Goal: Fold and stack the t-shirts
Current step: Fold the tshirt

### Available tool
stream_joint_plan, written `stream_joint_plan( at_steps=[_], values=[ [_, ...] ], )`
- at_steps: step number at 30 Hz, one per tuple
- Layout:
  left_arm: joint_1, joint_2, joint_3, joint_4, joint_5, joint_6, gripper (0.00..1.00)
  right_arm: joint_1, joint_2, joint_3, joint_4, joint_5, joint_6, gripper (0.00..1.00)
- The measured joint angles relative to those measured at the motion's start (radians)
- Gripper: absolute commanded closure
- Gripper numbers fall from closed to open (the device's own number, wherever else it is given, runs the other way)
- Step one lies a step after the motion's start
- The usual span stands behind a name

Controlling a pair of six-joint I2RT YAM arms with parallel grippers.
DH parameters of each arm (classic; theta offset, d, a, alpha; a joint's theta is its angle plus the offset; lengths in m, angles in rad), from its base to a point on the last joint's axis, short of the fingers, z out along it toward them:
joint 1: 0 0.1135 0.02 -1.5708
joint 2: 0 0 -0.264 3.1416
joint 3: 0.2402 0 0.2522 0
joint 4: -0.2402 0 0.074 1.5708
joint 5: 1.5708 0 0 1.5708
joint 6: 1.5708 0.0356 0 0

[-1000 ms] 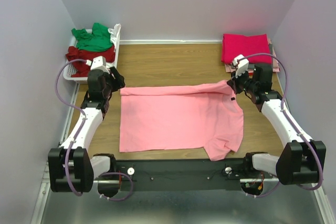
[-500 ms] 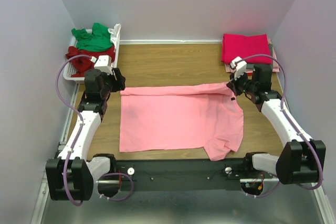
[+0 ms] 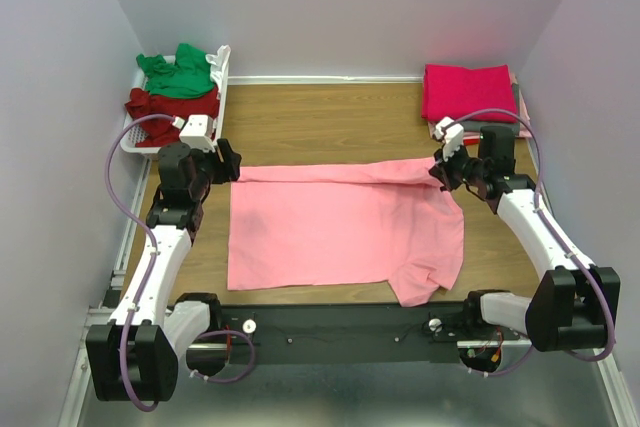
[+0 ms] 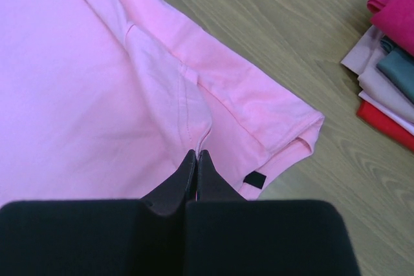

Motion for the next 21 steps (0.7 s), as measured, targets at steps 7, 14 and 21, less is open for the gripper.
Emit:
stream_joint_plan(
  at_steps=[7,14,21],
  values=[
    [0.000,0.000,-0.002,0.000,0.018,0.000,0.31,0.000,-0.008,-0.020,-0.097,-0.027,-0.117,0.87],
    [0.000,-0.003,-0.002,0.017,0.035,-0.001,0.31,0.000,-0.033,-0.097,-0.245,-0.014,-0.283,0.50],
    [0.000,-0.010,-0.002,0.026,0.039,-0.001,0.31,0.000,0.039,-0.014,-0.309,-0.067,-0.280,0.00]
  ],
)
